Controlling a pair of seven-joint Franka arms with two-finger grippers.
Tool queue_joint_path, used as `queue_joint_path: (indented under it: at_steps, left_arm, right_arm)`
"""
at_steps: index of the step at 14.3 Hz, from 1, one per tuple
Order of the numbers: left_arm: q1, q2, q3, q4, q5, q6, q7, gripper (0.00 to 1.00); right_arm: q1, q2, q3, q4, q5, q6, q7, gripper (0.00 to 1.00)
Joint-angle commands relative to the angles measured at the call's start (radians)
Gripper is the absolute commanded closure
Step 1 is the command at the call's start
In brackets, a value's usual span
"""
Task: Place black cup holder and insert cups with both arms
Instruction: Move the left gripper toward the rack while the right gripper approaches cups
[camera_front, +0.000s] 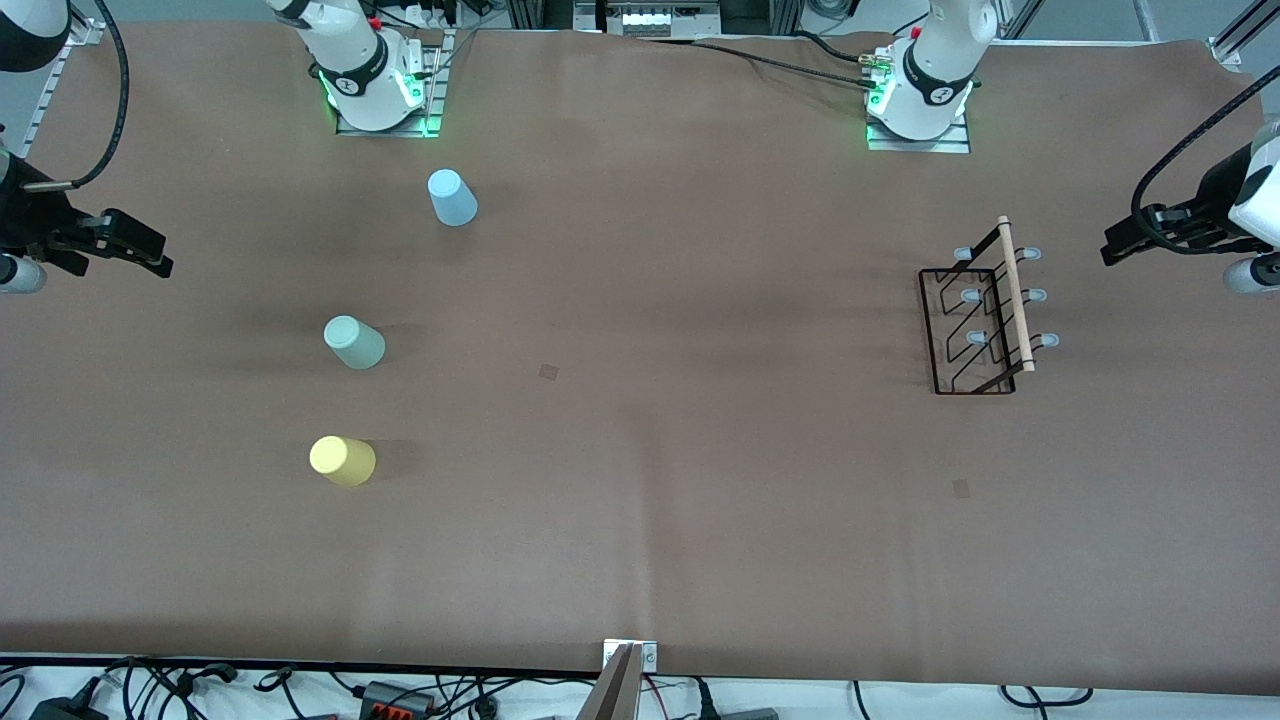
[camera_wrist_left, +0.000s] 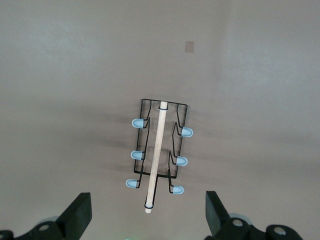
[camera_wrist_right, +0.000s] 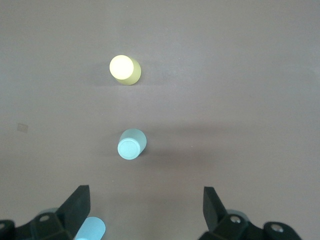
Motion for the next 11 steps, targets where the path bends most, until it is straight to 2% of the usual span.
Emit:
queue_joint_path:
  at_steps: [1,11]
  left_arm:
    - [0.0,0.002,0.008,0.006,-0.026,-0.012,0.022,0.0]
    - [0.0,0.045,0.008,0.002,-0.032,-0.008,0.023,0.0]
  right_arm:
    - [-0.004,-0.019,0.007,-0.008,-0.001,-0.01,0.0,0.0]
    - [-0.004,0.007,0.007,-0.007,-0.001,0.001,0.0,0.0]
